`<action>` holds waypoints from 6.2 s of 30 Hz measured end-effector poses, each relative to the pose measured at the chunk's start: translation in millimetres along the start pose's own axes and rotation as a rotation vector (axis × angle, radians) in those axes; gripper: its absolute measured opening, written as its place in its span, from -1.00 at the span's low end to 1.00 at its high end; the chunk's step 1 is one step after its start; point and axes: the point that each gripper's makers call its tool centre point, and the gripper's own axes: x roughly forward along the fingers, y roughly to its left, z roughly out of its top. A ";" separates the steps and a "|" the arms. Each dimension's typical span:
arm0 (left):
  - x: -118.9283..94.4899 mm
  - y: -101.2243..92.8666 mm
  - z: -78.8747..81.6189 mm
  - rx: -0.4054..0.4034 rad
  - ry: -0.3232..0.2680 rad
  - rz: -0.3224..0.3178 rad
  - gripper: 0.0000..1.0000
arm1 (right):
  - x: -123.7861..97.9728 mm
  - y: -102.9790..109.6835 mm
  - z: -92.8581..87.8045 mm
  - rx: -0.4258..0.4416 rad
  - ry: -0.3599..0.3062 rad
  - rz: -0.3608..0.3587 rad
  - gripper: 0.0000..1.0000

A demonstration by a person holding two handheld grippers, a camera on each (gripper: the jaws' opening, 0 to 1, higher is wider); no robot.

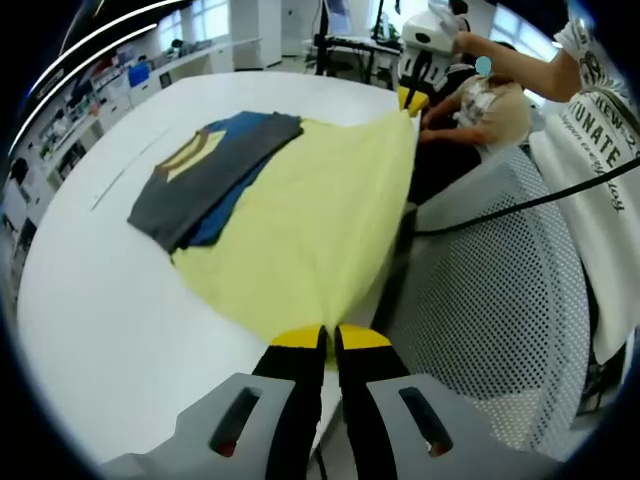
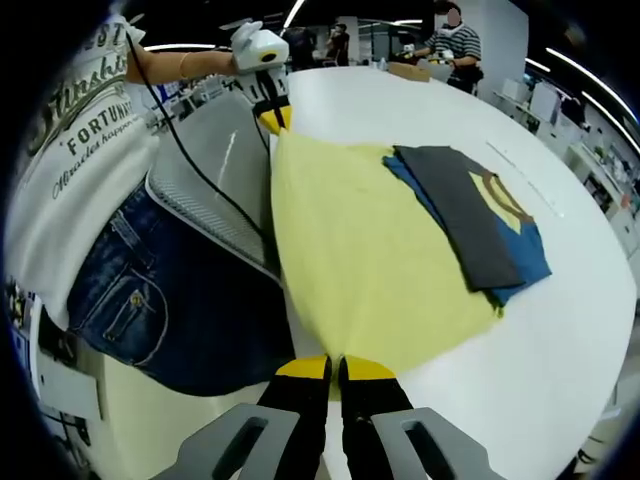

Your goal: Fold the garment on the visible template until the final outline fits inside the template.

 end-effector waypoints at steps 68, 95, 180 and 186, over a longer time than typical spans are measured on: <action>-49.3 101.6 92.2 0.093 -0.045 0.184 -0.97 | -46.1 -119.9 63.1 -0.221 -0.001 -0.343 -1.00; -24.9 193.1 118.5 0.064 -0.080 0.381 -0.97 | -29.9 -215.4 81.8 -0.201 0.013 -0.502 -1.00; 63.5 298.7 83.7 -0.204 -0.252 0.471 -0.99 | 45.7 -314.8 42.4 0.368 -0.192 -0.515 -1.00; 70.8 308.5 73.9 -0.361 -0.241 0.496 -0.99 | 46.4 -323.3 45.0 0.511 -0.260 -0.512 -1.00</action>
